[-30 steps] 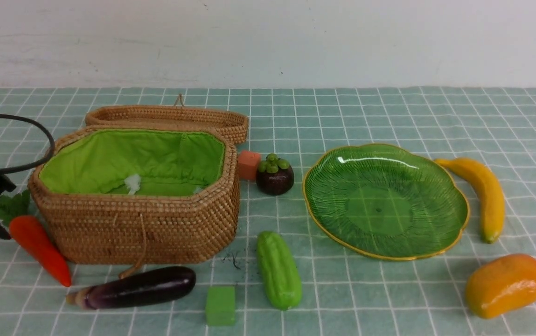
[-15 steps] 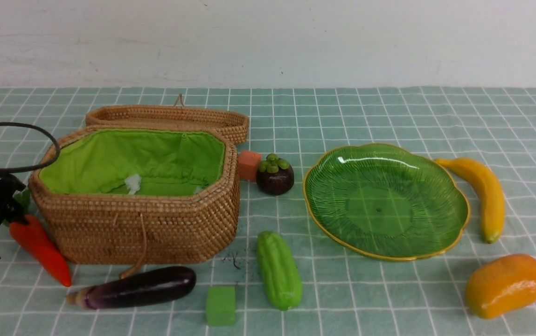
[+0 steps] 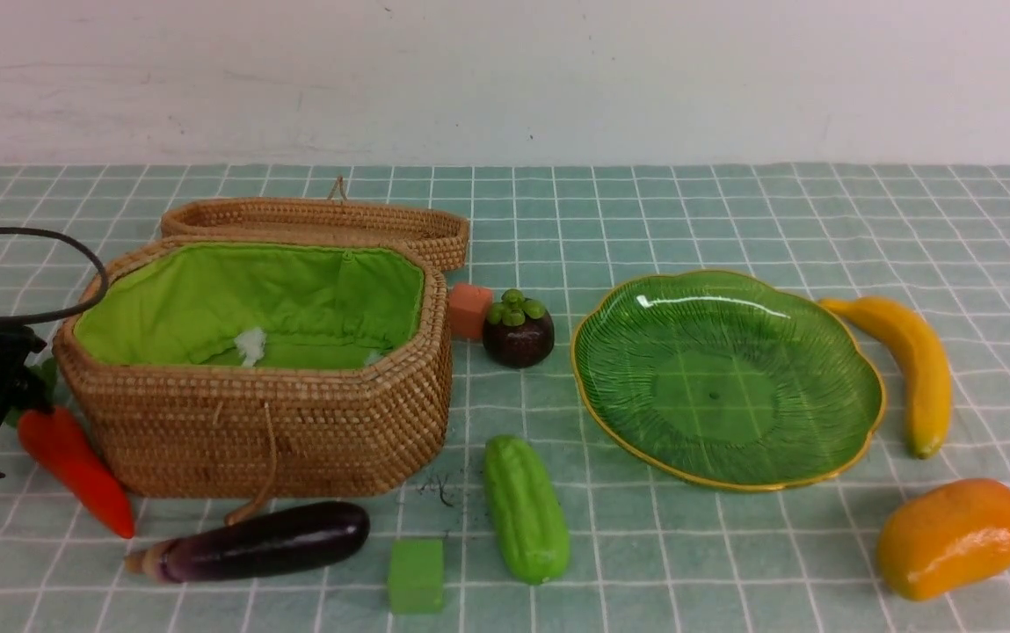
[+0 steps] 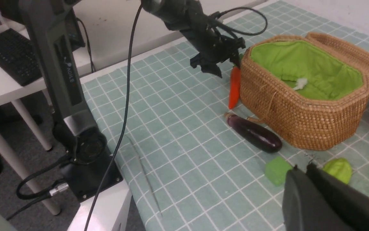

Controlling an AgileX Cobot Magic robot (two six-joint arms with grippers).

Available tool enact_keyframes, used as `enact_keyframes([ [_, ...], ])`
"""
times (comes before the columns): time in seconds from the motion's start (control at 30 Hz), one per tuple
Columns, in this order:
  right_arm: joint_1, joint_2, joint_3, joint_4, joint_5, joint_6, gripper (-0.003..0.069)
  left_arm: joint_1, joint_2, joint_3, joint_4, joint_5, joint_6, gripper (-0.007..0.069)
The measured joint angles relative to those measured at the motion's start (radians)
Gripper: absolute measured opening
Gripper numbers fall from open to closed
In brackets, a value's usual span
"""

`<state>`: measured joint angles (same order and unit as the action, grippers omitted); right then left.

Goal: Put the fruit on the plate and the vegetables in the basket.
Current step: Use the left arm to grab a carrot and put it into the left basket

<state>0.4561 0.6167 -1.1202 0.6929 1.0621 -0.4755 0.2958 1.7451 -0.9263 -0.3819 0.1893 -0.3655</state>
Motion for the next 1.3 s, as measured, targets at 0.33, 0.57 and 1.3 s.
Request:
enact_keyframes([
  [0.33,0.0,0.0,0.0,-0.089,-0.029,0.079,0.0024,0.0,0.008,0.0,-0.008,-0.031,0.001,0.0518],
  [0.57,0.0,0.0,0.0,-0.09,-0.028,0.082,0.0024,0.0,0.008,0.0,-0.008,-0.021,0.003,0.0518],
  [1.3,0.0,0.0,0.0,-0.095,-0.029,0.063,0.0028,0.0,0.051,-0.007,-0.041,0.004,0.003,0.0513],
])
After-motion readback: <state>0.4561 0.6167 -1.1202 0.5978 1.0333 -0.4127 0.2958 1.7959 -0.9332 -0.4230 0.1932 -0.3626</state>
